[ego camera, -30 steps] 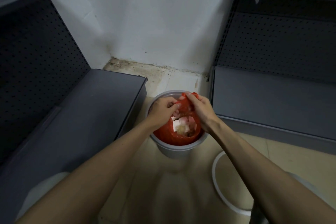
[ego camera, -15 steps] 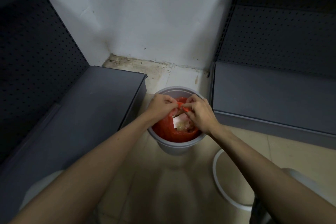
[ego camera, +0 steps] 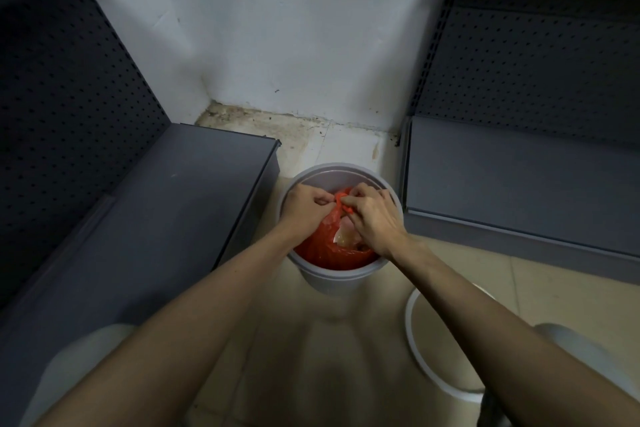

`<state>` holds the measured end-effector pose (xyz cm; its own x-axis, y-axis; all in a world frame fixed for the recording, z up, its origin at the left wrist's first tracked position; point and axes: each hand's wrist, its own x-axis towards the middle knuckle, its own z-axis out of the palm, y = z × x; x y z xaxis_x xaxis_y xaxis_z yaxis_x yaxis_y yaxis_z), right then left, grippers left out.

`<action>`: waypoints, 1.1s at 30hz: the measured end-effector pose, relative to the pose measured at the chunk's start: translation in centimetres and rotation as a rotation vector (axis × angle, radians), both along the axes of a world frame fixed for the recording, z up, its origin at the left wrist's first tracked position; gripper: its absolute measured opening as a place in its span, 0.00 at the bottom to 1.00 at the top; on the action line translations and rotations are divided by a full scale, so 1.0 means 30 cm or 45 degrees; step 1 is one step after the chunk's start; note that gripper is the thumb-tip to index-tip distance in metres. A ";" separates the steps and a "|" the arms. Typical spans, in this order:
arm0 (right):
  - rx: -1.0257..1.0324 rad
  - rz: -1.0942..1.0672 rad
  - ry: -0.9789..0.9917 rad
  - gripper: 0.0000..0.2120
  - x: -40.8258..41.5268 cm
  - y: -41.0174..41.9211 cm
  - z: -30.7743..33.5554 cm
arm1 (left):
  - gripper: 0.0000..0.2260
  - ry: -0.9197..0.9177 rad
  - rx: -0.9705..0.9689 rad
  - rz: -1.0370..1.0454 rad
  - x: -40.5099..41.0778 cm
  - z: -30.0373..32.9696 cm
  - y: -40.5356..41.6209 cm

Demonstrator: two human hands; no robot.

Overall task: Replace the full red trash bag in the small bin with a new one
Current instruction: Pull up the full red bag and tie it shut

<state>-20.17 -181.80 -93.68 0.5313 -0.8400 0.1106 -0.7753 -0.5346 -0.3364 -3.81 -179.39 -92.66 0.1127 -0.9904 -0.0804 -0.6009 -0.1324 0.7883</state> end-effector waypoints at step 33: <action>-0.036 -0.649 0.340 0.11 -0.207 -0.017 -0.071 | 0.10 -0.976 0.034 0.078 0.161 -0.032 0.026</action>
